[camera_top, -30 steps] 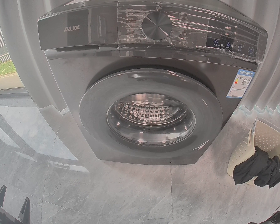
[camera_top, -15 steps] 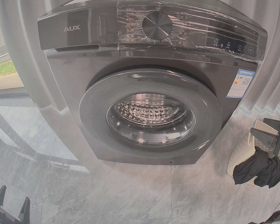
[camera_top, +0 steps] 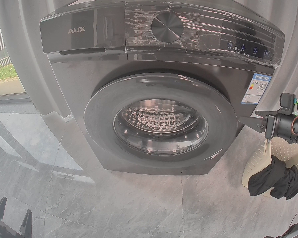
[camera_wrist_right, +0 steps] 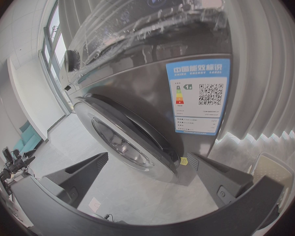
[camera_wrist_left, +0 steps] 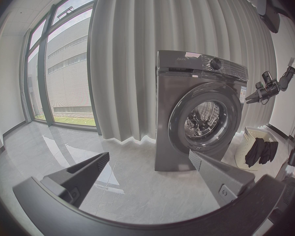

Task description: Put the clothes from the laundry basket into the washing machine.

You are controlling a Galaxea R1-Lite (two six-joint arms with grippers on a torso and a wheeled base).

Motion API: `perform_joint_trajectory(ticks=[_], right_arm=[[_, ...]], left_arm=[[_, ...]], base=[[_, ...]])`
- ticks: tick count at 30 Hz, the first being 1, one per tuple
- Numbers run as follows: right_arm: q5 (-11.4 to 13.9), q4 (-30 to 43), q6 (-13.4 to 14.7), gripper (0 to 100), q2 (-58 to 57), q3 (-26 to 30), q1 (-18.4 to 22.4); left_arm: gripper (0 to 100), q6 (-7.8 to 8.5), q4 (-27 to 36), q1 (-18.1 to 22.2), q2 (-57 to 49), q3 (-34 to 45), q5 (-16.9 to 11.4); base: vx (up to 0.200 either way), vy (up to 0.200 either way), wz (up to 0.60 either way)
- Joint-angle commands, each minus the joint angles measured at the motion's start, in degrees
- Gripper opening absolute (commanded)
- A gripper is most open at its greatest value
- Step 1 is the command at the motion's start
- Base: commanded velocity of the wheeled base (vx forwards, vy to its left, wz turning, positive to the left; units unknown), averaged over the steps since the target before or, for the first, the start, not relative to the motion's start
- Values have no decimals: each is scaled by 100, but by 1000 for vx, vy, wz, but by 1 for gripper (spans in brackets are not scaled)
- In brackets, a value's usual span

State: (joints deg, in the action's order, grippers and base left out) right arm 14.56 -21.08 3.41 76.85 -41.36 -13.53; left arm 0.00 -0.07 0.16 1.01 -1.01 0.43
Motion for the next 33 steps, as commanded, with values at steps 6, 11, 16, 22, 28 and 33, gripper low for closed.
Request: perform_joint_trajectory(ticks=[6,11,16,22,28,33], right_arm=[[3,-160,124,100,638,-197,-79],[-14,-652,151,100,972,-170,-132],[-216,-731,406,100,1060,-170,-449],[-410,-1100,555,100,1262,-162,-809],[-524,-1258,564,100,1324,-91,-870],[-524,-1258,546,100,1148,128,-870]], left_arm=[[100,0,-1,2,-75,101,1],[100,0,-1,2,-75,101,1],[100,0,-1,2,-75,101,1],[100,0,-1,2,-75,101,1],[100,-9,-1,2,-75,101,1],[100,0,-1,2,-75,101,1]], base=[[0,0,0],[0,0,0],[0,0,0],[0,0,0],[0,0,0],[0,0,0]])
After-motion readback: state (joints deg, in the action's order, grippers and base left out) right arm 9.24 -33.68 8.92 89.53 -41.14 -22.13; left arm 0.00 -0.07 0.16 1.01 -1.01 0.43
